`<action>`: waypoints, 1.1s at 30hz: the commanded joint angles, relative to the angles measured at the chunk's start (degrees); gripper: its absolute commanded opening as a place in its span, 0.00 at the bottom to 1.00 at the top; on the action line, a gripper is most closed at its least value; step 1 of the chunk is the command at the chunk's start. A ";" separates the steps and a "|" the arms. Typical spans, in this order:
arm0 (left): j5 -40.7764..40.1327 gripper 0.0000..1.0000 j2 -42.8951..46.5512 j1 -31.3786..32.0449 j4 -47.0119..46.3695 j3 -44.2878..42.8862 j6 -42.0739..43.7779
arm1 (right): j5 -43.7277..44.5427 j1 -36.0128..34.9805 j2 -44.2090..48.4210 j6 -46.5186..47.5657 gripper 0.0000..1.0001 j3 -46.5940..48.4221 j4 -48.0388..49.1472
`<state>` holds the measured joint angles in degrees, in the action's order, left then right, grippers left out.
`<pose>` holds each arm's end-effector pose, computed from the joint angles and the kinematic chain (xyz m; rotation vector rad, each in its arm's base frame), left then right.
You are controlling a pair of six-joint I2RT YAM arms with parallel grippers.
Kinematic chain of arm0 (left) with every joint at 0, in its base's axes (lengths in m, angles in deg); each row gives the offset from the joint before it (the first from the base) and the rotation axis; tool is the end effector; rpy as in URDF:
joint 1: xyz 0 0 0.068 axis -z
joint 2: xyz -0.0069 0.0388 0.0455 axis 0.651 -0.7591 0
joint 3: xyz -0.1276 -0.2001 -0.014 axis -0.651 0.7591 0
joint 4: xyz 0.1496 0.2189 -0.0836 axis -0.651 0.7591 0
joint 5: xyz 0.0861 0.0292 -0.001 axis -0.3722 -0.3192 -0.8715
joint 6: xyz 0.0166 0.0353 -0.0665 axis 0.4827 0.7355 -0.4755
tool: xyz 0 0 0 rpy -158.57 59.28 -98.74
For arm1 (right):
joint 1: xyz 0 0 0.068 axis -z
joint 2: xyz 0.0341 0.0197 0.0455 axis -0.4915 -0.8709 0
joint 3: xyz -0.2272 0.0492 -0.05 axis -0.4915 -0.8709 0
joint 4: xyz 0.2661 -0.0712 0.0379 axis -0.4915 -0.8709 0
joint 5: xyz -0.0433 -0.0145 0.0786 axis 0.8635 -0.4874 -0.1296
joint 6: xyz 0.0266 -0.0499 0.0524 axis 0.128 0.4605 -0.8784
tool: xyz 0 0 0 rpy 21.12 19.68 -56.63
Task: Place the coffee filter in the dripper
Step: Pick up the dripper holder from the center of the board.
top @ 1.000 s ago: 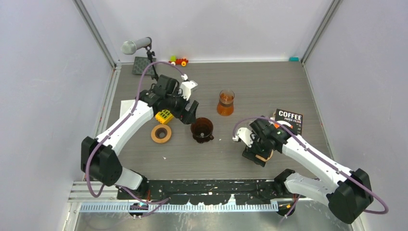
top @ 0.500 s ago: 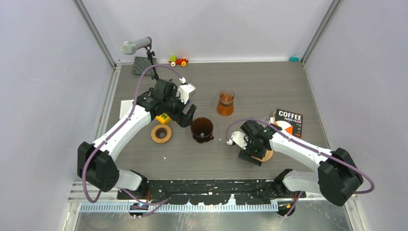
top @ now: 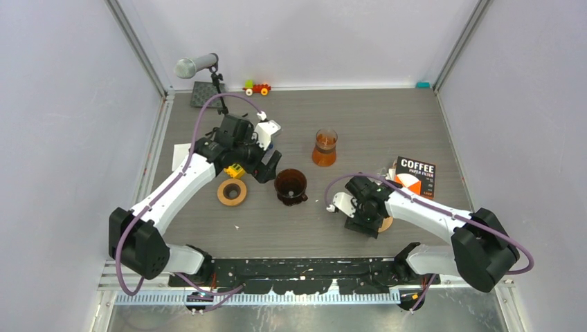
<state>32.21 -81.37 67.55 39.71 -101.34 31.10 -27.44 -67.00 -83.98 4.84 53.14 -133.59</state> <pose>0.2855 -0.1679 0.2417 0.9270 2.2514 -0.5084 0.1707 0.1310 0.0867 -1.7515 2.4353 0.0013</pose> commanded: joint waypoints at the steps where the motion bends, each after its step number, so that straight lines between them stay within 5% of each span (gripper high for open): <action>1: -1.00 0.95 2.79 0.04 -2.41 0.39 1.36 | 0.58 -0.35 0.32 0.68 0.60 0.11 1.28; 13: -6.62 0.99 8.54 0.04 -2.11 3.31 2.66 | -4.87 -1.21 6.74 -1.41 0.32 10.75 -7.05; 20: -8.07 1.00 13.67 -2.41 0.57 4.96 2.54 | -7.15 -5.24 5.70 -4.03 0.31 22.17 -11.93; 33: -0.02 1.00 17.01 -21.67 2.31 9.58 -1.27 | -3.99 -15.93 -15.18 -0.30 0.32 46.28 -7.97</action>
<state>29.83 -66.03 48.28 42.18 -93.10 31.14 -33.27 -80.10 -93.99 3.09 90.69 -144.22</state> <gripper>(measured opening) 0.996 0.501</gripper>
